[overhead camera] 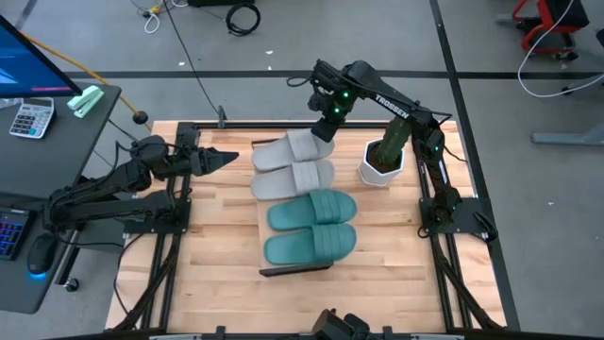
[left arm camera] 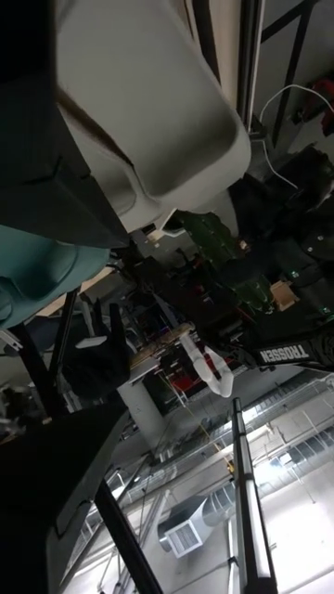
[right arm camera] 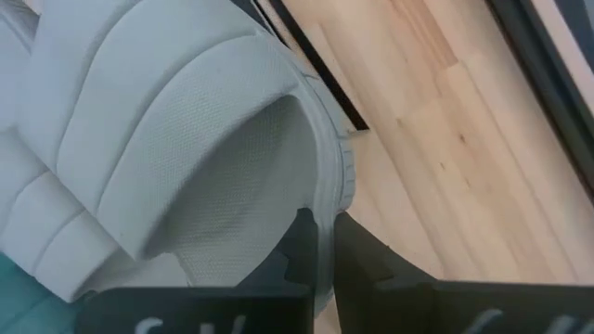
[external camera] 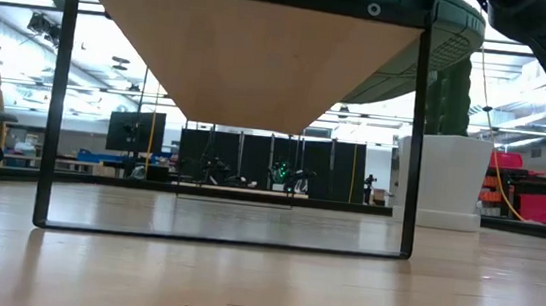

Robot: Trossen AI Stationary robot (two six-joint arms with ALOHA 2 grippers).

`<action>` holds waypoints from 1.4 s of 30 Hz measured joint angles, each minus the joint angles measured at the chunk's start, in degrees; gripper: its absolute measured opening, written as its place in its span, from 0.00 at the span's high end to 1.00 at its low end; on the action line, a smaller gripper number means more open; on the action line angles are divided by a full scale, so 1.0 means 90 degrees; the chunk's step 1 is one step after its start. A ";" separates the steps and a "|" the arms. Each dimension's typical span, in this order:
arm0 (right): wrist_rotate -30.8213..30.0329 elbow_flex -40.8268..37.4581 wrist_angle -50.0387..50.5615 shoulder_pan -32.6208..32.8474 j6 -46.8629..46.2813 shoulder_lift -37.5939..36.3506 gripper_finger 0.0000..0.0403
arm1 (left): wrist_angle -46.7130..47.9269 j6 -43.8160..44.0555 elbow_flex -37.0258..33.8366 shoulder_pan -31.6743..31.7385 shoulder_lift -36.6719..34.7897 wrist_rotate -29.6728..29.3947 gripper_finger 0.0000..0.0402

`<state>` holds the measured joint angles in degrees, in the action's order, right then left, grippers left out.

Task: Pick and place slides into the shelf
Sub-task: Adjust the white slipper

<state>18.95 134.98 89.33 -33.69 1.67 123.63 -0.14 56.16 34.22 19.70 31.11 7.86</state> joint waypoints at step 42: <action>0.0460 -0.0743 -0.0435 -0.0014 -0.0571 -0.0002 0.95 | -0.0002 -0.0042 0.0000 0.0000 -0.0002 -0.0007 0.27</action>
<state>23.09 128.29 85.41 -33.82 -3.46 123.61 -0.16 55.78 34.22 19.70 31.09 7.79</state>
